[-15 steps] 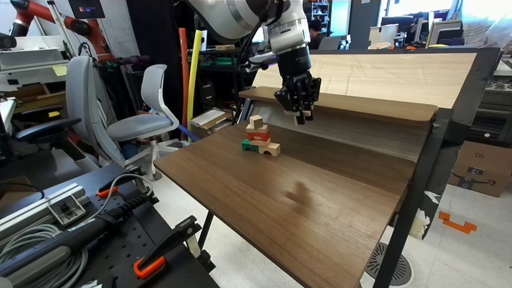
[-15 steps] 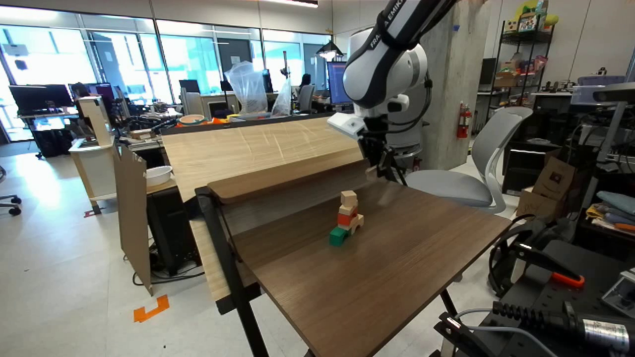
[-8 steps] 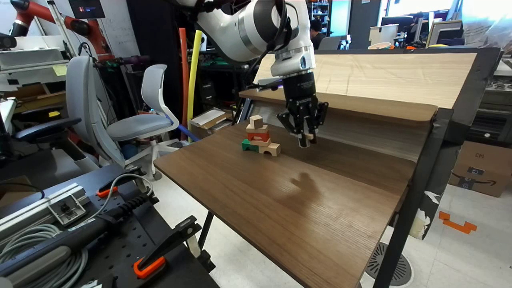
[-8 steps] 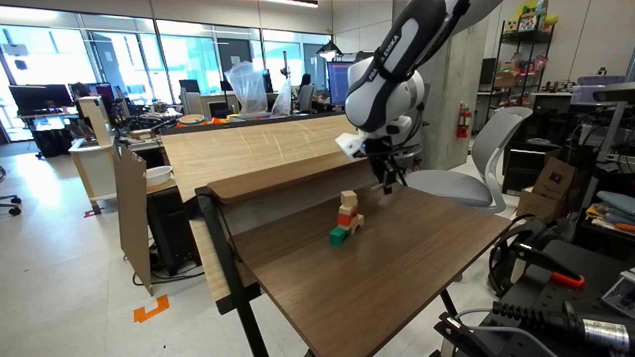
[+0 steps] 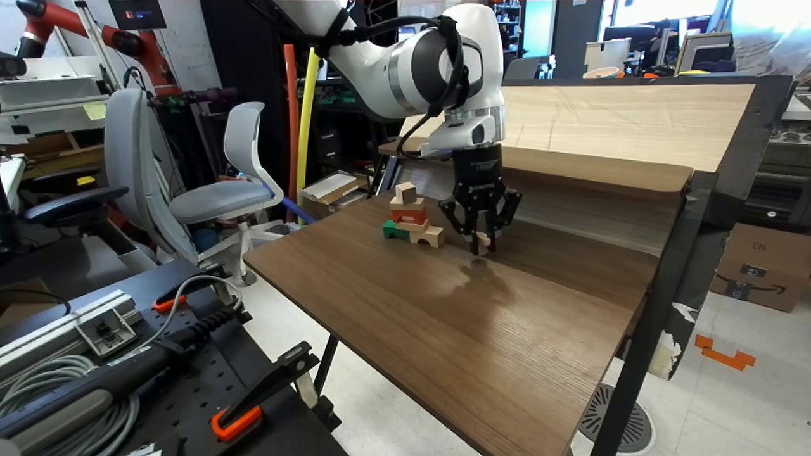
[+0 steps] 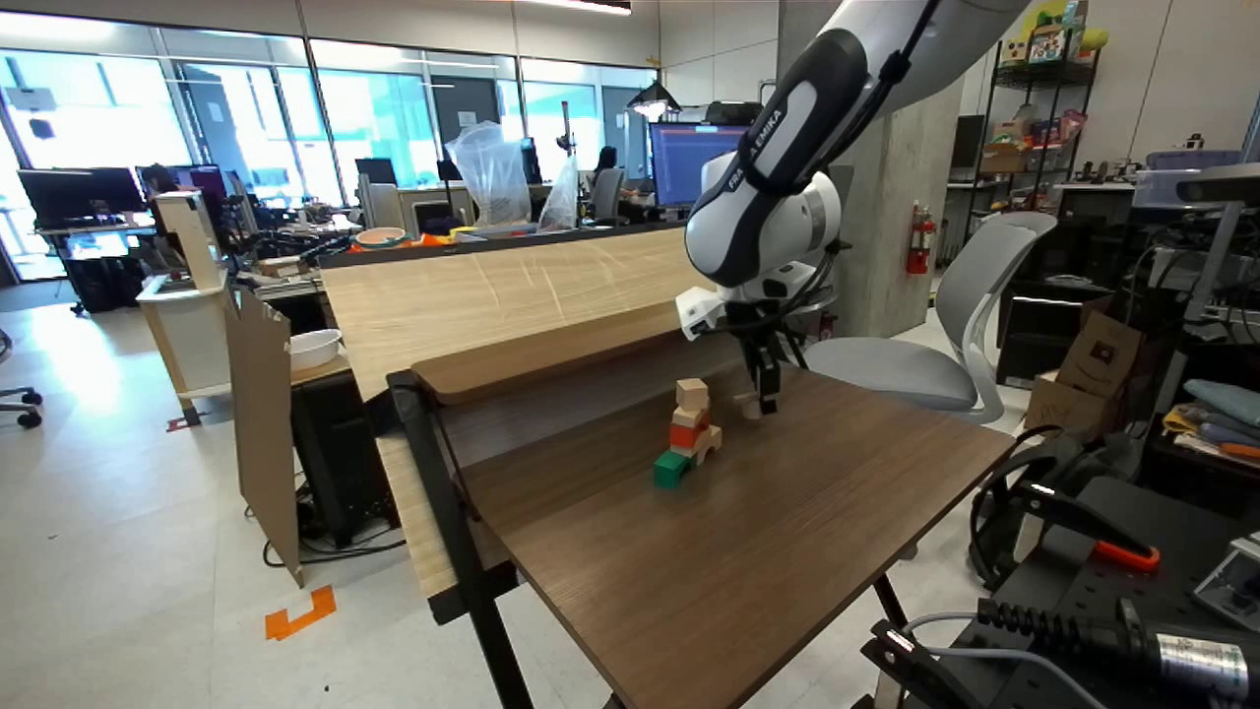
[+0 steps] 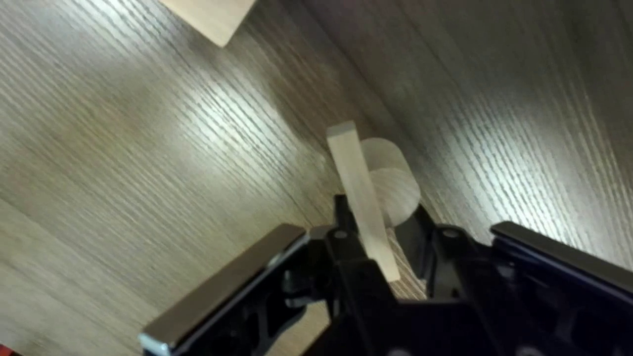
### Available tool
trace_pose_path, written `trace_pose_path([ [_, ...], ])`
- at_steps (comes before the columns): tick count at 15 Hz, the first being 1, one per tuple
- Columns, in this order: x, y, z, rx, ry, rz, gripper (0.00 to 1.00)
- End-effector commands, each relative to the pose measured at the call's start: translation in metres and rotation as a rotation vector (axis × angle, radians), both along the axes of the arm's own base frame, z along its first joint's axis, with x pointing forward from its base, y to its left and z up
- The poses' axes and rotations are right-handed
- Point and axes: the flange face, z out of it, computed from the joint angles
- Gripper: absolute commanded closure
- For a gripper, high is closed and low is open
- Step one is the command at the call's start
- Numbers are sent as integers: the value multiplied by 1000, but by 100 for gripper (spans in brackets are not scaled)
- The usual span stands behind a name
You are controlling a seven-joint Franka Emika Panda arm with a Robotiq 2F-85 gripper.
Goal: Remove the wooden object from the top of the stack
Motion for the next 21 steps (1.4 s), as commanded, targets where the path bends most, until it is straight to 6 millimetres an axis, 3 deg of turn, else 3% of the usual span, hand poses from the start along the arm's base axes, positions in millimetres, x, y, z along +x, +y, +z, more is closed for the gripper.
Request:
trace_pose_path([
  [1,7,2,-9,28,-12,-67,93],
  [6,5,0,-21,12,-7,-107,93],
  [7,5,0,-20,14,-6,-118,53],
  [11,12,8,-3,43,-40,-130,25],
  [14,23,13,25,54,-86,-127,4],
  [17,28,17,65,48,-129,-67,0],
  [21,15,12,113,43,-117,41,0],
])
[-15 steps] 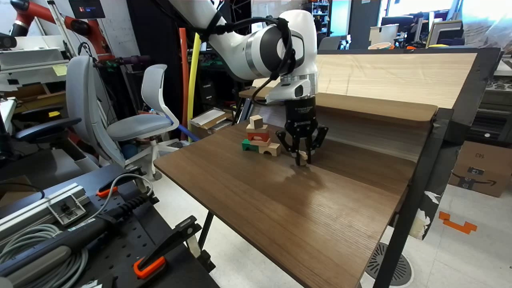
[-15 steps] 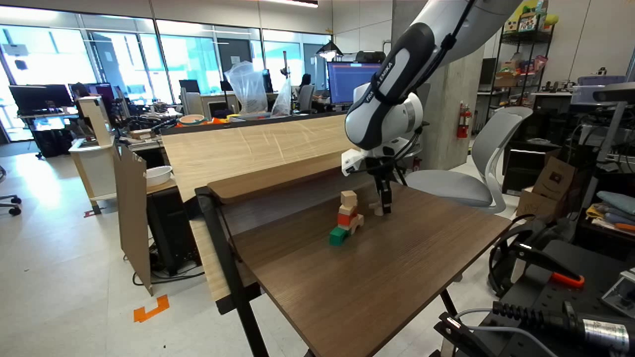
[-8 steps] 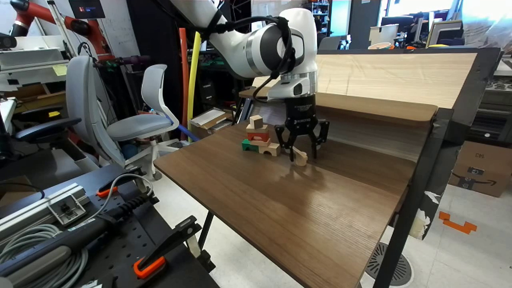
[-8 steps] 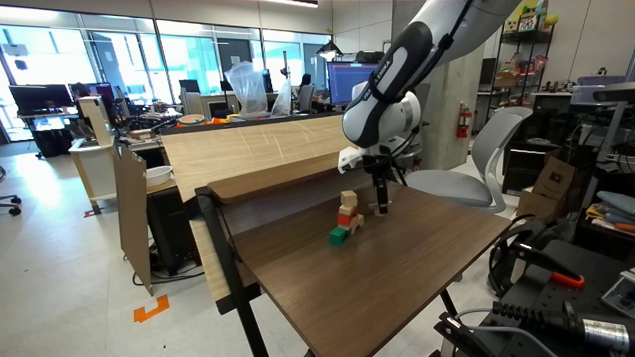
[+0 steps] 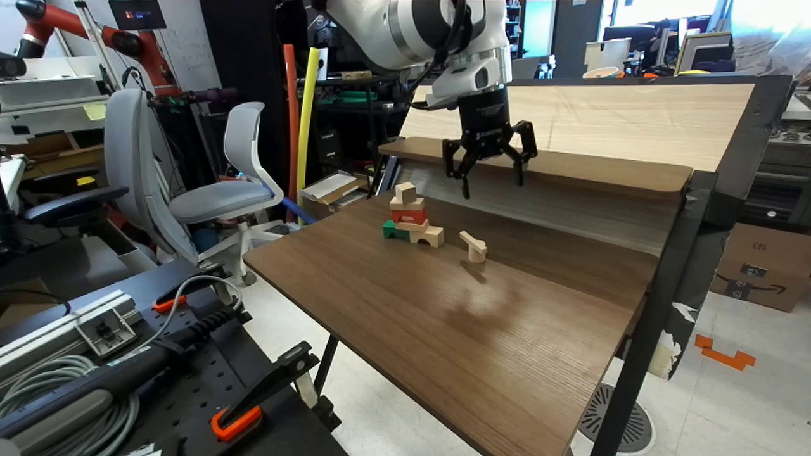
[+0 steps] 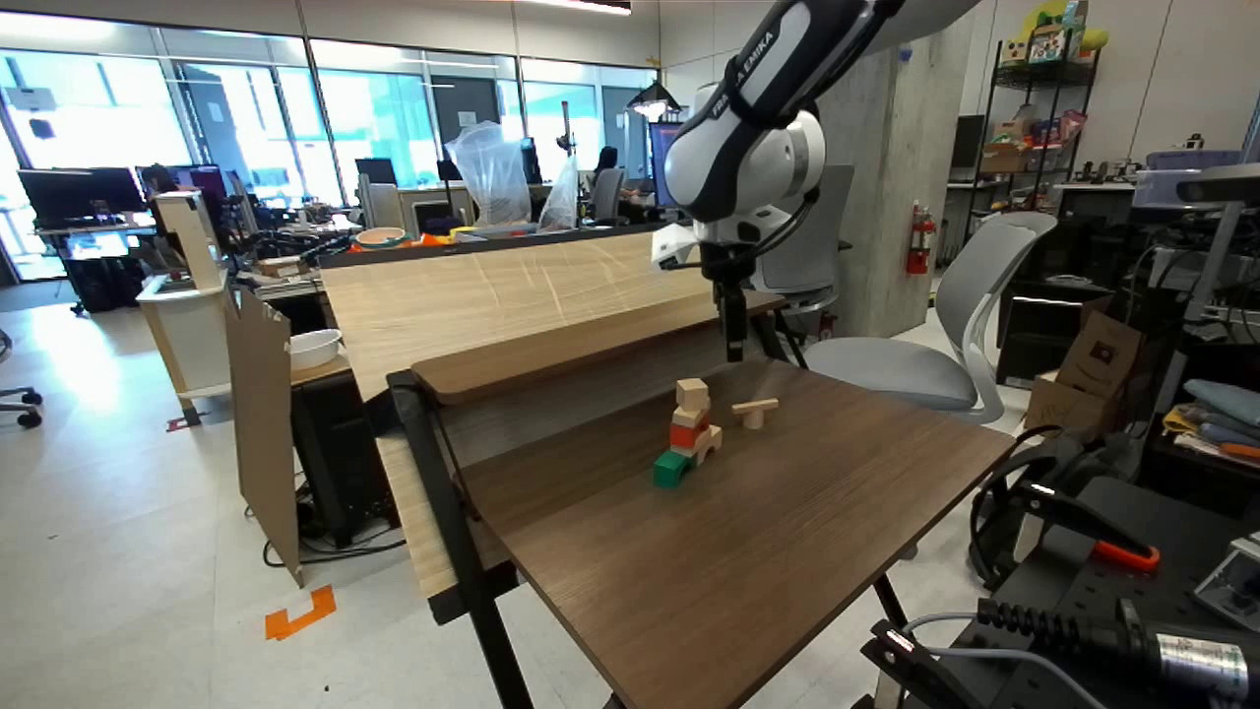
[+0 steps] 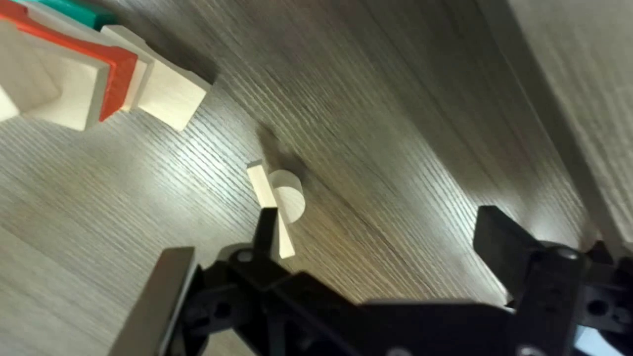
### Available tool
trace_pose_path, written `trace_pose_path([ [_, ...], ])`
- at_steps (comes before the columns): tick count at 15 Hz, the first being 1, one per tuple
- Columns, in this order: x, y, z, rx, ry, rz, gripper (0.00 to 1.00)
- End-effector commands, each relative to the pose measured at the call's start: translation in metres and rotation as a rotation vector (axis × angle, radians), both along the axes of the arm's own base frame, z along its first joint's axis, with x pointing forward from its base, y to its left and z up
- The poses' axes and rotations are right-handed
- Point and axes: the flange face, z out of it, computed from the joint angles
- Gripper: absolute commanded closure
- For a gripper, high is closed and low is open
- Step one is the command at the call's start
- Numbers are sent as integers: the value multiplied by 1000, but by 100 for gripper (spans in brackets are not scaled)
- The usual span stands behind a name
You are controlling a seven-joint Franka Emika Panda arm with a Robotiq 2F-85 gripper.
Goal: Remove the wooden object from the top of the stack
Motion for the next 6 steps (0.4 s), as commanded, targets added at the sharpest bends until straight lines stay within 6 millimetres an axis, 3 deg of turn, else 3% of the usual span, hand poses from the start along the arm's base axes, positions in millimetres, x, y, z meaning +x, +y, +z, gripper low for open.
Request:
trace_pose_path([
  [1,-23,-4,49,13,31,108,0],
  [5,-44,-6,109,91,-35,258,0],
  [6,-21,-8,77,29,-17,182,0],
])
